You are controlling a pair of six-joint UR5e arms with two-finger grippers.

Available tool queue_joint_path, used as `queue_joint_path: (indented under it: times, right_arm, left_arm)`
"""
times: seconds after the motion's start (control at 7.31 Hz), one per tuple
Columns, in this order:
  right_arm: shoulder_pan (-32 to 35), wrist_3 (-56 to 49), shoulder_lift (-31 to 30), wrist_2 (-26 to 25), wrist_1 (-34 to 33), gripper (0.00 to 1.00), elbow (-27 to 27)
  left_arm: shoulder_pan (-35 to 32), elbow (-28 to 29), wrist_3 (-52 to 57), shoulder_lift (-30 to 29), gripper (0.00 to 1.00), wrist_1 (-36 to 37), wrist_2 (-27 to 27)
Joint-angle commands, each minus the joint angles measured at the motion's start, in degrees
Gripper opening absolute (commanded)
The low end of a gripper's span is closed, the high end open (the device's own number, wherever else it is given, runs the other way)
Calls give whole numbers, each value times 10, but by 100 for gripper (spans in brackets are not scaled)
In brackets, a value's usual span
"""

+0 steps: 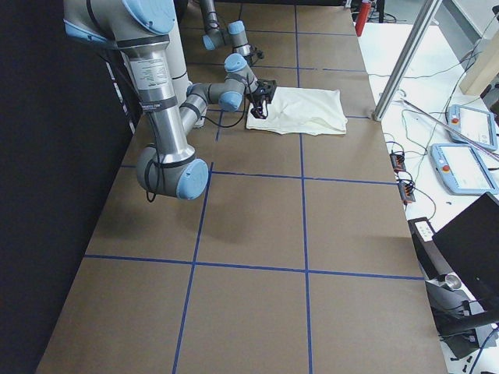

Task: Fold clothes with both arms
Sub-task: 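Lower both grippers to the shirt corners nearest the robot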

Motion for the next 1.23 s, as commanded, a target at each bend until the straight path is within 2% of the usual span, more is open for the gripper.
queue_joint_path:
  times: [0.0, 0.14, 0.27, 0.55, 0.82, 1.09]
  right_arm:
    - [-28, 92, 28, -5, -67, 79, -14]
    - [-38, 99, 31, -27, -70, 83, -32]
    - [-50, 155, 38, -50, -67, 86, -55]
    - [-59, 175, 56, -53, -75, 90, -73]
    - [-67, 184, 77, -73, -69, 90, -116]
    - [-70, 189, 86, -77, -68, 89, -123]
  left_arm:
    - [0, -1, -1, 0, 0, -1, 1]
    - [0, -1, -1, -1, 0, -1, 1]
    - [0, -1, -2, -1, 0, -1, 1]
    - [0, -1, -2, -3, 0, -1, 16]
    - [0, -2, -2, -2, 0, -1, 16]
    - [0, -2, -2, -2, 0, -1, 16]
